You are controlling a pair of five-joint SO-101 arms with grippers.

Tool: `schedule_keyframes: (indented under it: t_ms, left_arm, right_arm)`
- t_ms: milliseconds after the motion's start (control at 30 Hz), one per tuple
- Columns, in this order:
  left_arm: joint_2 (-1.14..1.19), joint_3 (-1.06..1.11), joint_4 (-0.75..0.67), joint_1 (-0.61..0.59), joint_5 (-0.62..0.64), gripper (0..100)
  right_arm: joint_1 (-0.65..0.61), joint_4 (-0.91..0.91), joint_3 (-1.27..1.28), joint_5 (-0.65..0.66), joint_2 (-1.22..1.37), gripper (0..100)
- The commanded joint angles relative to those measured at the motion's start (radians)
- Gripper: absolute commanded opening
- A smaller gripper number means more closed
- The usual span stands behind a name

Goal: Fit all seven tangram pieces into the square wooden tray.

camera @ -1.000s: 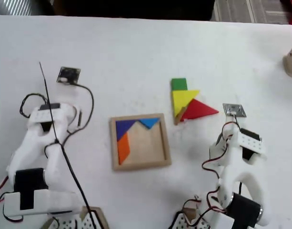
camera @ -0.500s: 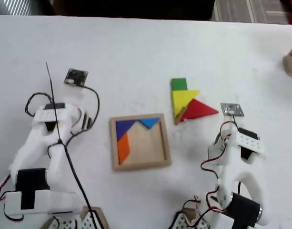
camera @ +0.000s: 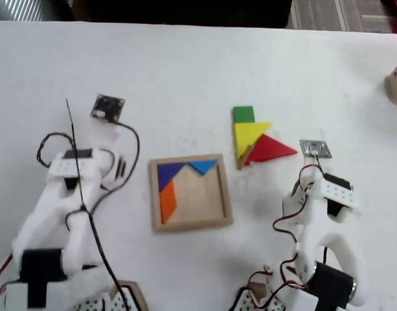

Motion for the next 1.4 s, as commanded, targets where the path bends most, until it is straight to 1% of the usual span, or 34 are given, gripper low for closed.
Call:
schedule_keyframes:
  t_ms: [0,133,233,333,400,500,900,1033,1100,1233,1300,1367]
  left_arm:
    - [-0.176,0.092,-0.072,0.027,0.0,14]
    - [-0.162,0.077,-0.06,0.024,0.002,14]
    - [-0.09,0.02,-0.032,0.001,0.028,14]
    - [0.018,-0.083,0.021,-0.044,0.089,7]
    - [0.085,-0.143,0.044,-0.065,0.092,2]
    - [0.142,-0.201,0.091,-0.073,0.094,4]
    - [0.142,-0.209,0.14,-0.068,0.089,2]
    - [0.11,-0.187,0.138,-0.068,0.089,2]
    - [0.074,-0.16,0.133,-0.065,0.061,2]
    - [-0.027,-0.078,0.129,-0.004,-0.075,2]
    - [-0.067,-0.043,0.086,0.004,-0.083,2]
    - [-0.081,-0.011,0.026,0.001,-0.054,2]
  right_arm:
    - [-0.013,0.002,-0.02,0.009,-0.022,2.2]
    - [-0.01,0.002,-0.02,0.009,-0.022,2.2]
    - [-0.007,0.002,-0.02,0.009,-0.022,2.2]
    - [-0.007,0.002,-0.02,0.009,-0.022,2.2]
    - [-0.007,0.002,-0.02,0.009,-0.022,2.2]
    - [-0.007,0.002,-0.02,0.009,-0.022,2.2]
    - [-0.007,0.002,-0.02,0.009,-0.022,2.2]
    - [-0.007,0.002,-0.02,0.009,-0.022,2.2]
    - [-0.007,0.002,-0.02,0.009,-0.022,2.2]
    - [-0.007,0.002,-0.02,0.009,-0.022,2.2]
    - [-0.007,0.002,-0.02,0.009,-0.022,2.2]
    - [-0.007,0.002,-0.02,0.009,-0.022,2.2]
